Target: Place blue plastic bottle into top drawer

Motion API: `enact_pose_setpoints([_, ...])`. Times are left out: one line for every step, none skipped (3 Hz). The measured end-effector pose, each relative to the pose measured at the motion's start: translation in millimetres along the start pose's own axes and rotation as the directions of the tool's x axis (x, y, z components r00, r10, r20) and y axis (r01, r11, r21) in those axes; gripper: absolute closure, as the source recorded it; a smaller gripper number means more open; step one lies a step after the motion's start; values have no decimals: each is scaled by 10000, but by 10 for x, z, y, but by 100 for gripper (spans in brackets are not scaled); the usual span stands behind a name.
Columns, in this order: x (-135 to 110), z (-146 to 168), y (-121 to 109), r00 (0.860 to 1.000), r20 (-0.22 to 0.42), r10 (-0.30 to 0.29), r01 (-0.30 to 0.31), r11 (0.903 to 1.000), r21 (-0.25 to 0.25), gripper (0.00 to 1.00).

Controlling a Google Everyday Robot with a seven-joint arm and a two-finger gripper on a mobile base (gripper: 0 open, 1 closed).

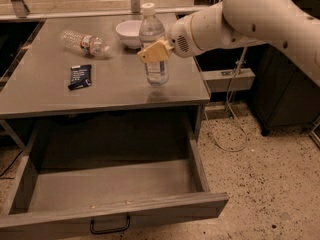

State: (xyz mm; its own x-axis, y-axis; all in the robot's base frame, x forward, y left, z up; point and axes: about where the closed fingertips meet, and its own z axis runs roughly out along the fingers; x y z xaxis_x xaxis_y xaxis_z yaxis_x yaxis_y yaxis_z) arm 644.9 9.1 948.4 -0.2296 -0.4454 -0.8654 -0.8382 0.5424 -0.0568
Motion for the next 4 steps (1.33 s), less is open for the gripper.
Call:
enact_pose_setpoints([137, -552, 387, 9993, -121, 344, -340, 9990, 279, 100])
enact_pose_setpoints([144, -583, 384, 9991, -85, 414, -411, 9987, 297, 100])
enact_pose_setpoints([266, -593, 537, 9981, -314, 522, -513, 9983, 276, 100])
enact_pose_setpoints([517, -616, 936, 9936, -451, 1036, -1035, 9946, 49, 100])
